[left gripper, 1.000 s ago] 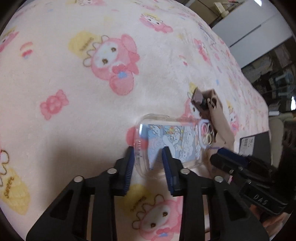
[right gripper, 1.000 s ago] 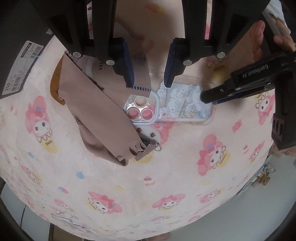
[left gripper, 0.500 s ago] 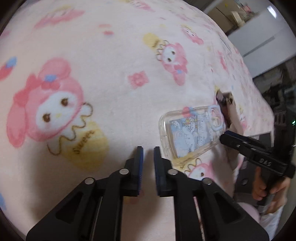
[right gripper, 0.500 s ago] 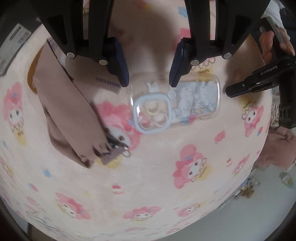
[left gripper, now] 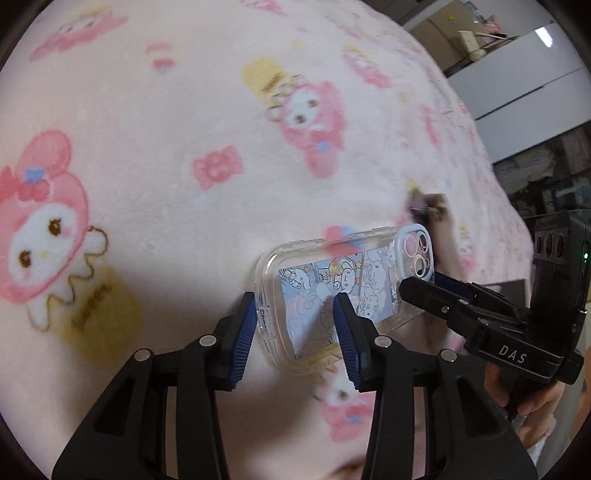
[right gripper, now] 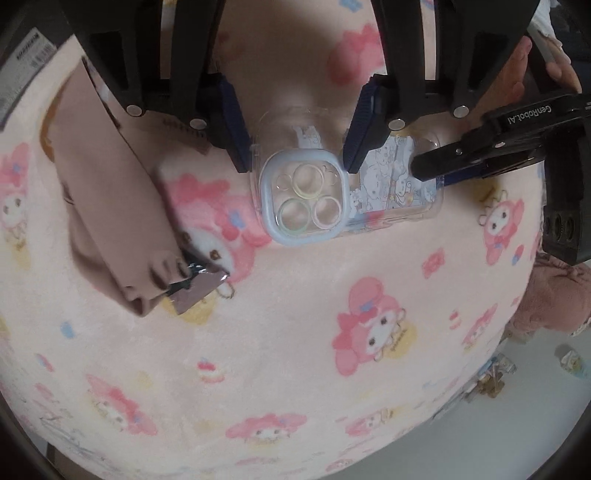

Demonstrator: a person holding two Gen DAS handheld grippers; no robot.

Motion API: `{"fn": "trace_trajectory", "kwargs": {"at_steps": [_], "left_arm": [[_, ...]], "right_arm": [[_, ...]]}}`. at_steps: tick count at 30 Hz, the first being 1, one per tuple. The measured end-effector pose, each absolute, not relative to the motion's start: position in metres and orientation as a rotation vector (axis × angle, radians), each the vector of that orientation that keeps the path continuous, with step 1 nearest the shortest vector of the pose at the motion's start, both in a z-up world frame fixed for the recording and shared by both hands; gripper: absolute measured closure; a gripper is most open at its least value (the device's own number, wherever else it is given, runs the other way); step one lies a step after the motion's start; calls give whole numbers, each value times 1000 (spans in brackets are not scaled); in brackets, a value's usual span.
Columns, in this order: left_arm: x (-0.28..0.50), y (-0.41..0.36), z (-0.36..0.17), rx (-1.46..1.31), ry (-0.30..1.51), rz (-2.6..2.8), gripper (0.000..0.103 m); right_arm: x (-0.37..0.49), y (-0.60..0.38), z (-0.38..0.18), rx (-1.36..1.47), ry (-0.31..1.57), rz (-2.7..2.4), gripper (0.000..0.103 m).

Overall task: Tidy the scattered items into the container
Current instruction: 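Carry the clear phone case into the box with the right gripper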

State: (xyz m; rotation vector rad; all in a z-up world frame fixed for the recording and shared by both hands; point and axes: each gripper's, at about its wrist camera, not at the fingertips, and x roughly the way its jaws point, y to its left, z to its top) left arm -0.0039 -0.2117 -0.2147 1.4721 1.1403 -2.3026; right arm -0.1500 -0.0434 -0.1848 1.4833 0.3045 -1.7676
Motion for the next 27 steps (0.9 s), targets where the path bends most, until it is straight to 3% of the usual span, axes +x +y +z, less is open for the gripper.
{"fn": "trace_trajectory", "kwargs": {"at_steps": [6, 10, 13, 20, 27], "left_arm": [[-13, -166, -150, 1532, 985, -2506, 60], [-38, -98, -114, 1606, 754, -2674, 60], [-54, -43, -98, 1646, 698, -2783, 61], [-81, 97, -88, 1854, 580, -2929, 61], [-103, 174, -132, 2097, 265, -2762, 54]], "right_arm": [[-108, 21, -121, 1335, 219, -1927, 57], [-94, 106, -103, 1320, 105, -2085, 57], [-83, 166, -83, 1309, 14, -2174, 57], [-60, 288, -52, 1332, -49, -2382, 57], [-66, 350, -99, 1515, -94, -2370, 57]]}}
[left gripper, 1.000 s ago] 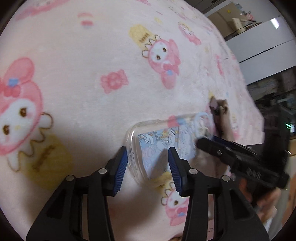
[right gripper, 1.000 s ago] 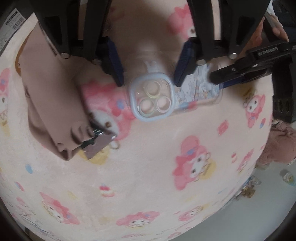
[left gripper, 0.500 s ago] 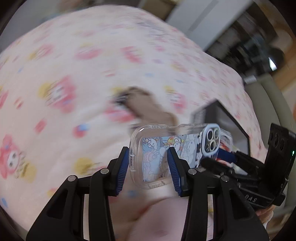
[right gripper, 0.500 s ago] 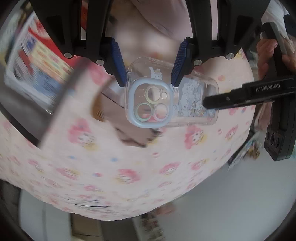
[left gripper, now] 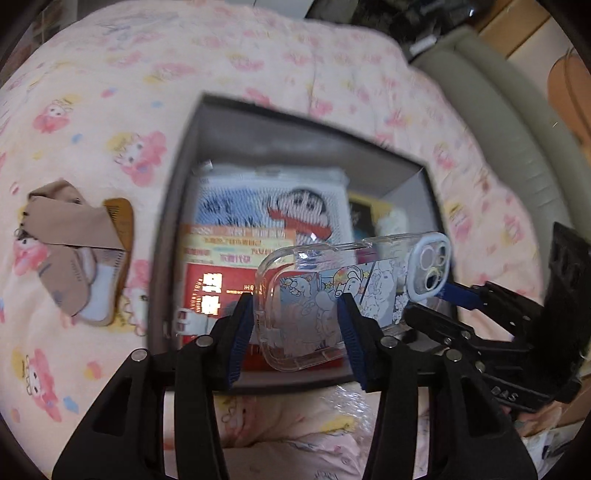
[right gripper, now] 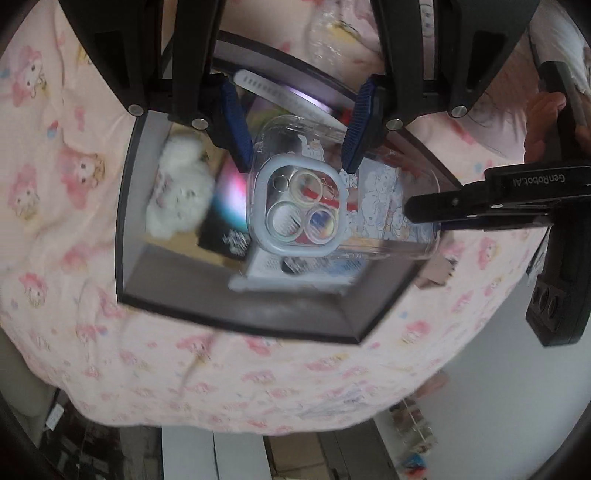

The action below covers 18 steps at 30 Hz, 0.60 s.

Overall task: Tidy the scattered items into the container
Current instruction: 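Carry the clear phone case into the box with the right gripper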

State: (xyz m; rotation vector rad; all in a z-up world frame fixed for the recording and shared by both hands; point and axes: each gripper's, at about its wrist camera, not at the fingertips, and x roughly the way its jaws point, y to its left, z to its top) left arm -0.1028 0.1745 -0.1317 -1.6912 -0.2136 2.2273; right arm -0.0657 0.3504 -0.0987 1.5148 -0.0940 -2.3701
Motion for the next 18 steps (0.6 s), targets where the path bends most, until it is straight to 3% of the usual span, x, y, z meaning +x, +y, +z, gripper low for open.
{"fn": "trace_trajectory", "kwargs": {"at_steps": [6, 13, 18], "left_arm": [[-107, 177, -154, -1826, -108, 2224, 57], [-98, 179, -150, -1819, 2, 2305, 54], [-105, 176, -144, -1756, -102, 2317, 55]], "right_arm": [[-64, 355, -121, 1474, -209, -2214, 57], [-62, 358, -133, 1455, -218, -2157, 57], [-59, 379, -116, 1338, -267, -2332, 57]]}}
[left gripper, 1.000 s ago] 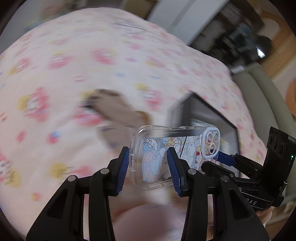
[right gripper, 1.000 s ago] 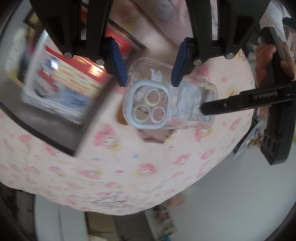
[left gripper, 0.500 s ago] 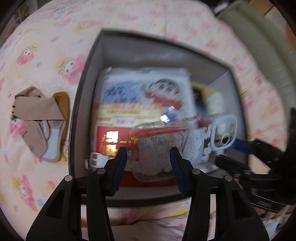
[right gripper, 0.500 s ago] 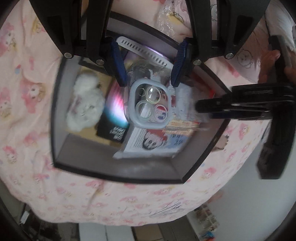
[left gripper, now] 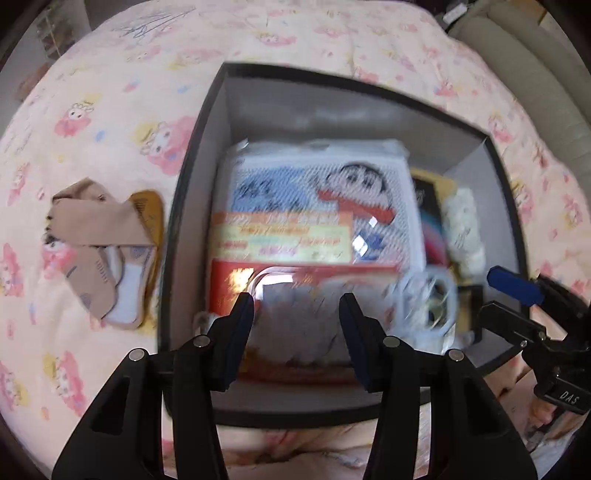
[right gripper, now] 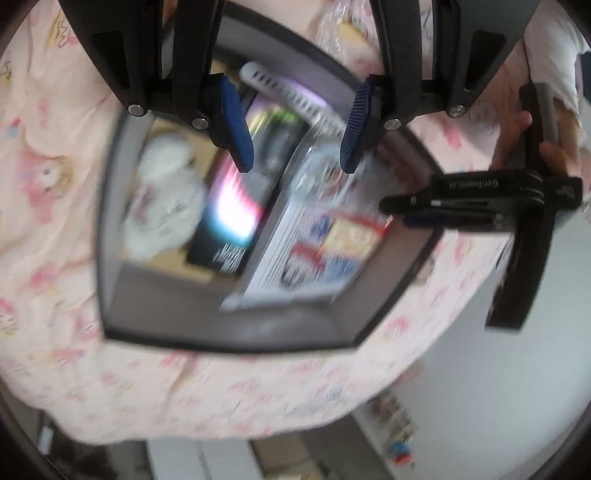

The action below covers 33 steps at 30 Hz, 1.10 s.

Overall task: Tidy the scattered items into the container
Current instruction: 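Carry the clear phone case into the box with the right gripper, then lower the phone case into the box and open the right gripper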

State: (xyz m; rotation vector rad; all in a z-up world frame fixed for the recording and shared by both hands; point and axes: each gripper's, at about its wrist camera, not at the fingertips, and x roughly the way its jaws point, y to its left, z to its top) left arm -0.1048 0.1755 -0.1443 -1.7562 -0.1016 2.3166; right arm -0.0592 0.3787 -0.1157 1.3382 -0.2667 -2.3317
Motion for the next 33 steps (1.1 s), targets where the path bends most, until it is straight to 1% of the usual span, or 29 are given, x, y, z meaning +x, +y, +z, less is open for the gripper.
{"fn": "trace_trajectory", "kwargs": {"at_steps": [2, 5, 10, 12, 15, 16, 20, 23, 25, 26, 27, 31, 33], "left_arm": [[-112, 181, -149, -1764, -122, 2288, 55], [-117, 191, -155, -1769, -89, 2290, 55], [-106, 188, -153, -1735, -81, 2293, 55], [-101, 178, -154, -1725, -123, 2282, 55], [-91, 164, -151, -1681, -254, 2253, 55], [-89, 161, -148, -1658, -273, 2268, 55], [-93, 167, -139, -1584, -206, 2373, 55], [-112, 184, -149, -1623, -105, 2374, 55], [-115, 190, -155, -1662, -20, 2367, 55], [-115, 191, -154, -1664, -8, 2369, 55], [-114, 189, -153, -1670, -16, 2360, 55], [-106, 168, -151, -1678, -177, 2289, 55], [-101, 162, -148, -1642, -213, 2283, 55]], "right_arm": [[-62, 375, -117, 1329, -279, -2347, 57], [-68, 368, -124, 1354, -234, -2371, 57], [-70, 361, -140, 1426, -204, -2331, 57], [-68, 357, -145, 1445, -236, -2258, 57], [-63, 349, -145, 1447, -282, -2146, 57], [-61, 349, -142, 1435, -290, -2144, 57], [-62, 359, -133, 1399, -320, -2237, 57], [-66, 362, -138, 1405, -309, -2307, 58], [-69, 361, -144, 1428, -329, -2286, 59], [-69, 360, -149, 1444, -355, -2255, 59], [-69, 358, -152, 1455, -372, -2227, 59], [-65, 344, -152, 1457, -258, -2230, 59], [-65, 346, -152, 1469, -256, -2220, 59]]}}
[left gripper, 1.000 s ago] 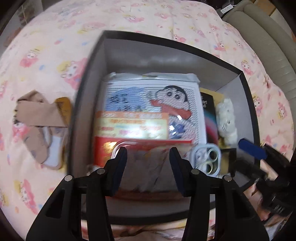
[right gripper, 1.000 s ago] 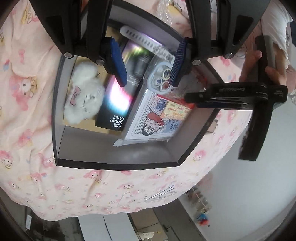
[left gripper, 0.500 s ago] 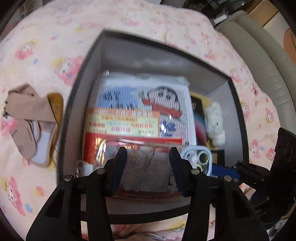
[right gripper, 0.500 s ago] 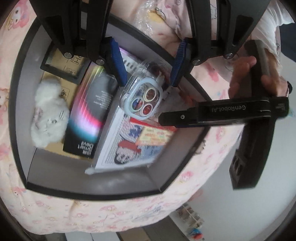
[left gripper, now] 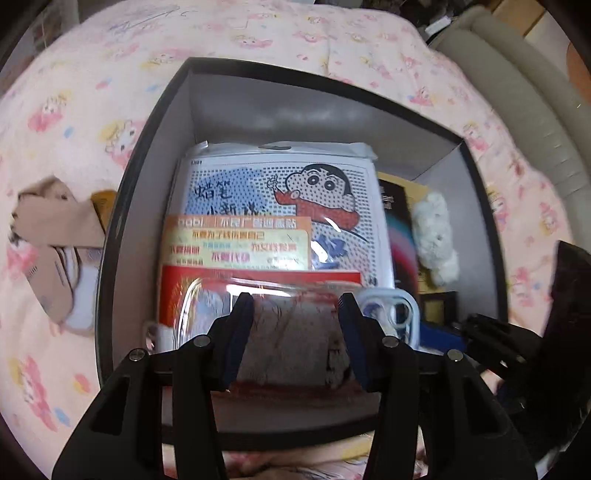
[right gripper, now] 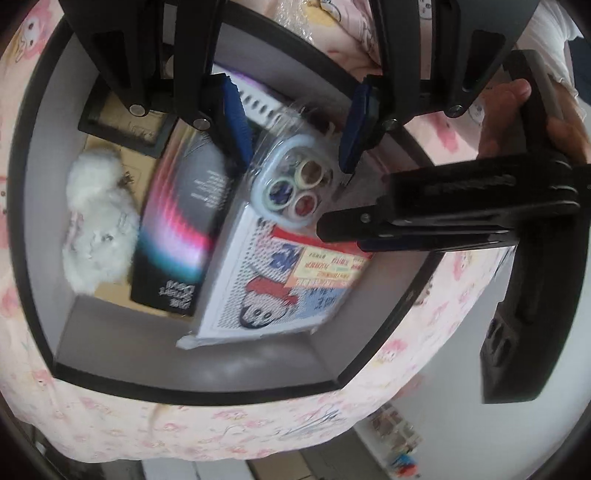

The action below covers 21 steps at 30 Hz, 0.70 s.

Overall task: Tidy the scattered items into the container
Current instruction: 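Lower the phone case into the box and open the right gripper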

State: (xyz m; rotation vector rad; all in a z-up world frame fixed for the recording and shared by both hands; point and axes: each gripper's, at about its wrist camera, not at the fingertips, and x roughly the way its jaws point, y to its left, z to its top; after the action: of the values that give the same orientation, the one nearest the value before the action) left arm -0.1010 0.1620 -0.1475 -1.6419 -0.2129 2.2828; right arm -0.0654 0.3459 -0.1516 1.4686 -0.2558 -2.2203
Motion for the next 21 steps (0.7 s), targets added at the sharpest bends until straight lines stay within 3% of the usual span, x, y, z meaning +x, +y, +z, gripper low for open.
{"fn": "trace_trajectory", "kwargs": {"at_steps": [5, 10, 12, 14, 21], "left_arm": [[-91, 185, -137, -1544, -80, 2284, 54], [-82, 227, -139, -1509, 114, 2262, 44], [-77, 245, -142, -1500, 227, 2267, 36], [-73, 259, -148, -1504, 389, 2320, 35], [-84, 239, -147, -1567, 261, 2312, 30]], "right_arm": [[-60, 379, -133, 1479, -195, -2470, 59], [-54, 410, -113, 1411, -241, -2656, 59], [-57, 414, -112, 1396, -284, -2667, 59], [-62, 408, -113, 1399, -274, -2668, 59], [-56, 389, -122, 1433, -202, -2629, 59]]}}
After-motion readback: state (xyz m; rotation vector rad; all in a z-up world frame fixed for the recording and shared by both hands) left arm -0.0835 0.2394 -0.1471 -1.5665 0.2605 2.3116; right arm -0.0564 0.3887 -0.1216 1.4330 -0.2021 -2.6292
